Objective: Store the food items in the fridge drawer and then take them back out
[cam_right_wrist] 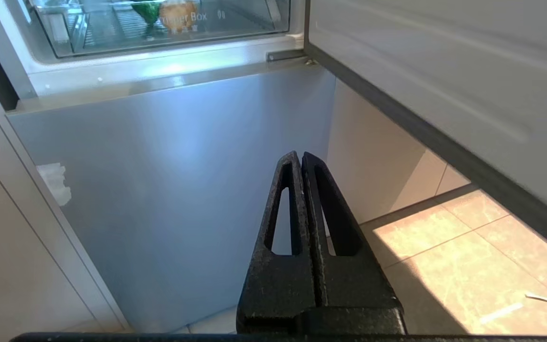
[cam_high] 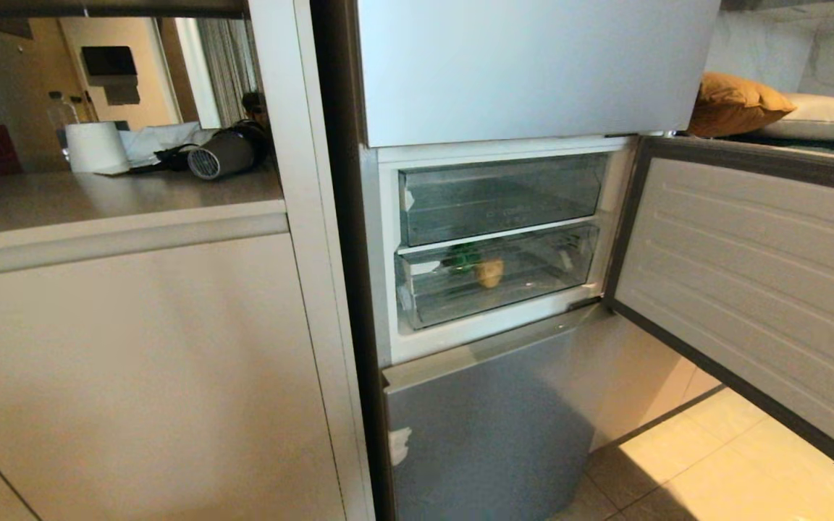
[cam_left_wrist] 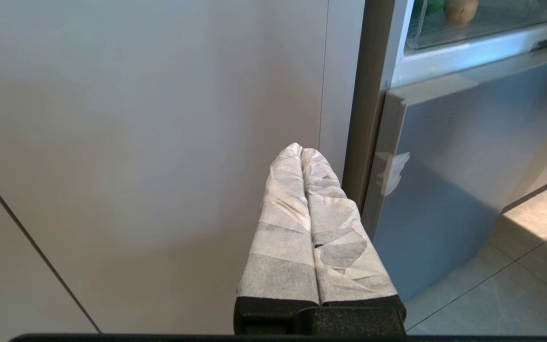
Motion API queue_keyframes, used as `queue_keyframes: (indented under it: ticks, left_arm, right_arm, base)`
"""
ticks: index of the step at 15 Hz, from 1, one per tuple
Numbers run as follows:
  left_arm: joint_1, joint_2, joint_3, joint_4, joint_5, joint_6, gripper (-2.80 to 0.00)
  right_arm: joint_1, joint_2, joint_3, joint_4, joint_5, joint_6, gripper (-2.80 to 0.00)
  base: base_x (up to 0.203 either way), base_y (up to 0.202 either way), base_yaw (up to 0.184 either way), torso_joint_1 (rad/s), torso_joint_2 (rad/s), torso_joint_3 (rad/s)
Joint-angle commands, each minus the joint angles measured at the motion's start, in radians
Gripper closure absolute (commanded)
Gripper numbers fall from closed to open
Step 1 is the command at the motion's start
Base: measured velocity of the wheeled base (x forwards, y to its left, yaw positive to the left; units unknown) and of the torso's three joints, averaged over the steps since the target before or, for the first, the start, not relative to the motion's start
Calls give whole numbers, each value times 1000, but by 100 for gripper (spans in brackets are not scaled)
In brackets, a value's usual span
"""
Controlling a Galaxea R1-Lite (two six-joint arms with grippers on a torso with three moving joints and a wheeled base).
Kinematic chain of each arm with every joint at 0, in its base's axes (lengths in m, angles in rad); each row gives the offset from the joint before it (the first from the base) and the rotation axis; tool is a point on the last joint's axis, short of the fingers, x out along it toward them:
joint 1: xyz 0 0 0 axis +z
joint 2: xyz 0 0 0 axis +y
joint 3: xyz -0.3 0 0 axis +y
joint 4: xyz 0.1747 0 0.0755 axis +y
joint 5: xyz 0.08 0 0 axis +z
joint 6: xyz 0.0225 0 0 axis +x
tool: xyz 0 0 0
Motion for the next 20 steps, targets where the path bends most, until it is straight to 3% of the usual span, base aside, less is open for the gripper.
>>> queue_keyframes:
  ticks: [1,4,6,11,16,20]
  left_arm:
    - [1,0,0,0,0,0,0]
    - [-1,0,0,-2,0,0,0]
    - [0,0,0,-2,0,0,0]
    - [-1,0,0,-2,0,-1,0]
    - [0,0,0,-2,0,-1,0]
    - [1,0,0,-2,0,-1,0]
  right_arm:
    - [0,1,0,1,0,-8,0]
    - [0,1,-15,4,-5,-38,0]
    - [-1,43,-127,31,-19,-32,0]
    - [0,472,-361,62,-61,66,0]
    - [-10,801,-416,-141,-78,157,0]
    - [-134,964,-506,-200,-117,187,0]
  base:
    - [0,0,0,-55,177,117]
    - [0,0,0,-18,62,43]
    - [0,0,0,0,0,0]
    - [0,0,0,0,0,0]
    - [0,0,0,0,0,0]
    - [0,0,0,0,0,0]
